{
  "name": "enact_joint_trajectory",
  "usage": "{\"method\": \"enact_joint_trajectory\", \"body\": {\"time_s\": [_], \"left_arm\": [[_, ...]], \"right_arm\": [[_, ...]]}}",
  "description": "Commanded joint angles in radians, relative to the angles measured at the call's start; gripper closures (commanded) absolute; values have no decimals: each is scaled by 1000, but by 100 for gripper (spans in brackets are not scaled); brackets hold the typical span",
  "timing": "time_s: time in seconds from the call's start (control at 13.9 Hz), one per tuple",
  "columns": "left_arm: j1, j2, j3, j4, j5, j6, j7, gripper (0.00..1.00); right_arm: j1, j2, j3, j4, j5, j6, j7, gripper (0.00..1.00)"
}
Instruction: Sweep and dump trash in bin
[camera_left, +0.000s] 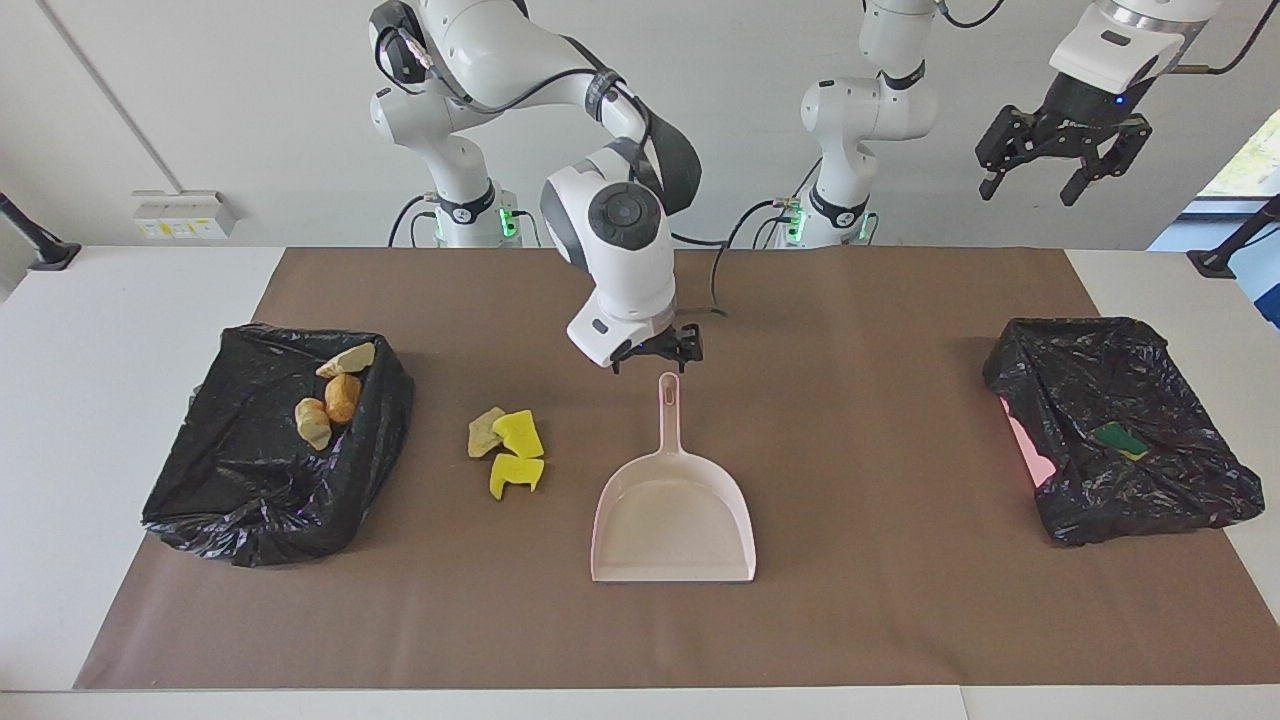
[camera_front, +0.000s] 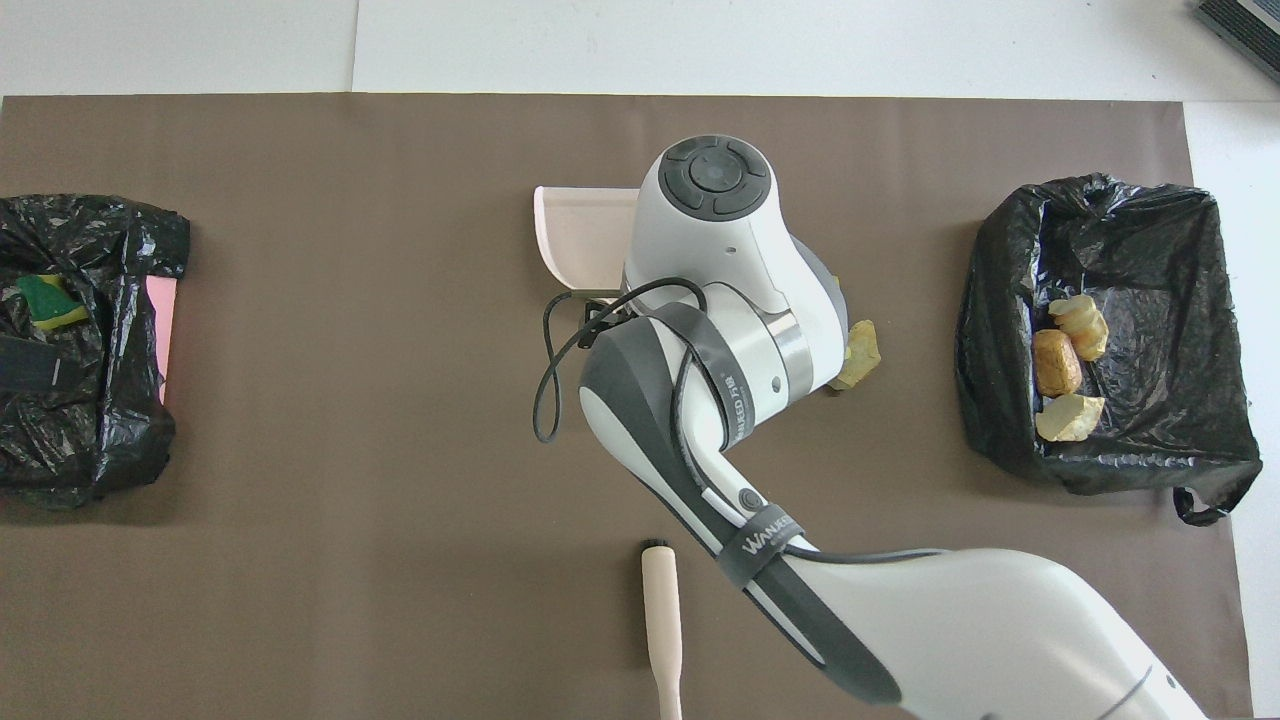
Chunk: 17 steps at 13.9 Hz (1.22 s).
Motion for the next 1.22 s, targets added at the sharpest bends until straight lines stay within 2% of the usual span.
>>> {"method": "enact_joint_trajectory", "body": {"time_s": [0.0,0.22,0.5,0.86,1.08,1.15], "left_arm": [[-2,-10,0,0,21,-15,2,0],[-2,-10,0,0,21,-15,2,0],[-2,-10,0,0,21,-15,2,0],[-3,-14,-2,0,21,-21,3,0],[-16,-16,-12,-2,15,-18,-3,0],[-17,-16,-14,-3,12,-15,-5,0]], "right_arm": [[-6,-217,4,-258,22,-9,-52,0],[47,-360,4,-462,73,10,-42,0],[121,-547,5,-772,156,184,-37,0],[230,-688,5,-1014,228,262,-14,0],[262,-751,5,-1088,276,264,7,0],[273,-748,5,-1097,278,276,16,0]]}}
